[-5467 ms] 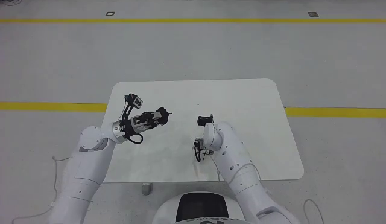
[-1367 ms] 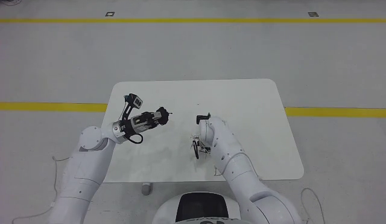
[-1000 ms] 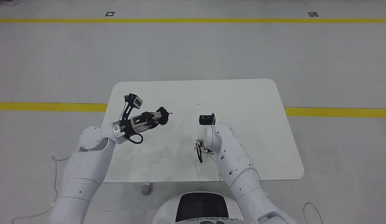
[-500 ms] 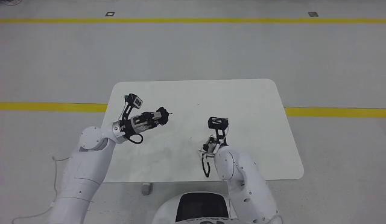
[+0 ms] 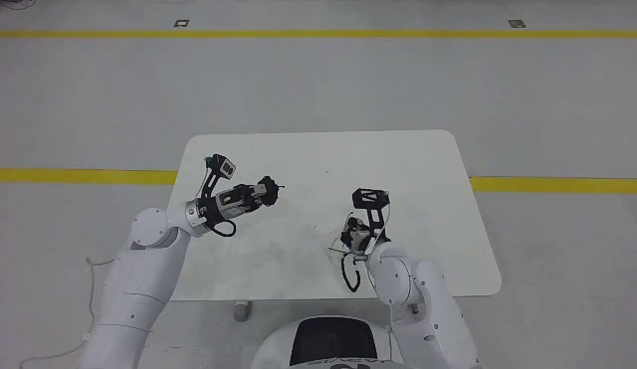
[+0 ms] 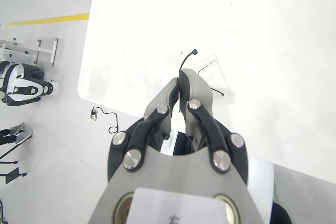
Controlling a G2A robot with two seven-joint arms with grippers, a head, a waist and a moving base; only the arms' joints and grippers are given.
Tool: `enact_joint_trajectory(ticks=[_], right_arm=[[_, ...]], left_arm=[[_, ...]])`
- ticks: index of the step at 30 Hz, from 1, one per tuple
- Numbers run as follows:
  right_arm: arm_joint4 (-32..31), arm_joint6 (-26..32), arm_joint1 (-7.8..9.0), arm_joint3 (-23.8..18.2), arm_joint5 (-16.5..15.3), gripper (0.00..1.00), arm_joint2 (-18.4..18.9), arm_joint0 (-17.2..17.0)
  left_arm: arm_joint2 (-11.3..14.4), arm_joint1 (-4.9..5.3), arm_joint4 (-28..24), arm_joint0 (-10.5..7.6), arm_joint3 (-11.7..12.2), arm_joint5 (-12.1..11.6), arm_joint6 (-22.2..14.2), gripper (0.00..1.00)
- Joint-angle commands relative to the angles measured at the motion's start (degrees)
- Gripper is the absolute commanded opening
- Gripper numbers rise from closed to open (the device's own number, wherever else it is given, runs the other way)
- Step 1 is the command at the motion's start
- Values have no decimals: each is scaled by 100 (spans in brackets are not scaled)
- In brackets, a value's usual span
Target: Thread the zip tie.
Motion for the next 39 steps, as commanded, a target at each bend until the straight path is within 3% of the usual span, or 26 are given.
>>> enact_joint_trajectory(ticks=[1,4,9,13,18,25,39], right_arm=[[0,0,0,0,-1,0,0,0],[294,-270,21,57,-186,0,109,-43],[951,-686,159,-78,-1342,0,641,-339],[1382,-999,256,-45,-2084,0,1007,-478],[1921,-1074,371,161,-2991,0,1310,-432],[2736,-677,688,206,-3057,0,1114,-45],[4727,-146,1666,462,-3057,0,489,763]], left_arm=[[0,0,0,0,0,0,0,0],[0,0,0,0,0,0,0,0],[0,0,0,0,0,0,0,0],[0,0,0,0,0,0,0,0],[0,0,0,0,0,0,0,0],[0,0,0,0,0,0,0,0],[0,0,0,0,0,0,0,0]])
